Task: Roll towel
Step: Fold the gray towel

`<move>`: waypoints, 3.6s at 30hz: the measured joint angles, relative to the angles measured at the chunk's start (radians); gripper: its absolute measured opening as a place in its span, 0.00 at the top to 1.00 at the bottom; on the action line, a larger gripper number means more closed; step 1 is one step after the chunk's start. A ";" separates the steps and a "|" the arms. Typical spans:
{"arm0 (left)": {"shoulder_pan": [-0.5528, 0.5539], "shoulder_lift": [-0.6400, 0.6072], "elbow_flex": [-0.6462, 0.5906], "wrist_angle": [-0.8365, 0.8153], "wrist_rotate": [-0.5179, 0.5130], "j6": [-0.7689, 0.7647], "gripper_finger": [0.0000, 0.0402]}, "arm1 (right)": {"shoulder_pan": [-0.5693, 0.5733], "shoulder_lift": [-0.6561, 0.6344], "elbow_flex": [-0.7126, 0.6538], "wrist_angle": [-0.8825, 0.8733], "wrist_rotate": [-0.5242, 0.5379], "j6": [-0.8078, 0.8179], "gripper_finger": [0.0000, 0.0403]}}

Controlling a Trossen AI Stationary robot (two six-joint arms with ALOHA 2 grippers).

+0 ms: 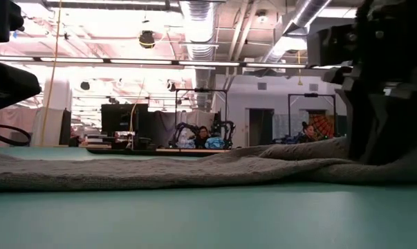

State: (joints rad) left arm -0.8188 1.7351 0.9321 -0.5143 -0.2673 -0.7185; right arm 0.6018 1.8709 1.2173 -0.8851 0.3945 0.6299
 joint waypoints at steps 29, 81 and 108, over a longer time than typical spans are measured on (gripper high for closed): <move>-0.013 -0.111 0.367 -0.573 -0.379 0.040 1.00 | 0.012 -0.009 0.071 0.014 0.176 -0.106 0.95; 0.177 -0.369 1.034 -0.806 -0.680 0.428 1.00 | -0.007 0.131 0.071 0.614 0.078 -0.320 0.55; 0.129 -0.410 1.272 -0.751 -0.798 0.494 1.00 | -0.041 -0.029 -0.003 0.112 0.135 -0.251 0.67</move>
State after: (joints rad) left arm -0.6903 1.3249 2.2040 -1.2652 -1.0655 -0.2241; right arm 0.5605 1.8416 1.2145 -0.7729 0.5290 0.3787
